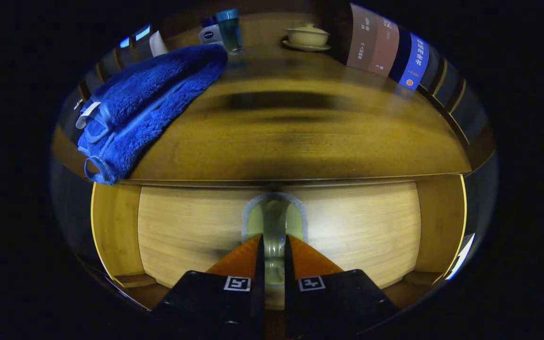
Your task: Pull open the drawer, take out the items inside it, and place them on the countertop above the cabinet.
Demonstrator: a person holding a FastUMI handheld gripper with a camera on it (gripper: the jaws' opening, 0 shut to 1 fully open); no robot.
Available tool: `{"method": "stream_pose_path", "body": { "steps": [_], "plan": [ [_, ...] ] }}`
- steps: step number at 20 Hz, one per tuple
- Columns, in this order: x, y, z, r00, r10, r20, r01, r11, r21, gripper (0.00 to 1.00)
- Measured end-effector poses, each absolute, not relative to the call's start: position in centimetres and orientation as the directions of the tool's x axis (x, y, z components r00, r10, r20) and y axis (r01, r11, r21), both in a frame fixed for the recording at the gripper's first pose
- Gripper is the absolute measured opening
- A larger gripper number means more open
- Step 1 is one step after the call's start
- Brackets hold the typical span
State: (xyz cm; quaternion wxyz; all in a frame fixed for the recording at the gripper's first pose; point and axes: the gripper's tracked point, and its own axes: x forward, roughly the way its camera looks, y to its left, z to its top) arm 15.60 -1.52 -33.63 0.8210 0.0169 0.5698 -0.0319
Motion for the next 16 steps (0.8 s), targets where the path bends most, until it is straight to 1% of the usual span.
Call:
{"method": "stream_pose_path", "body": {
  "steps": [3,7,12,16],
  "plan": [
    [15.6,-1.4,-33.6,0.359,-0.032,-0.933,0.062,0.998,-0.011,0.22],
    [14.4,-1.5,-32.5,0.398,-0.020,-0.917,0.076,0.997,0.011,0.22],
    [12.4,-2.1,-26.8,0.542,-0.036,-0.840,0.099,0.995,0.021,0.21],
    [13.4,-2.3,-20.1,0.679,-0.041,-0.733,0.122,0.991,0.057,0.21]
  ]
}}
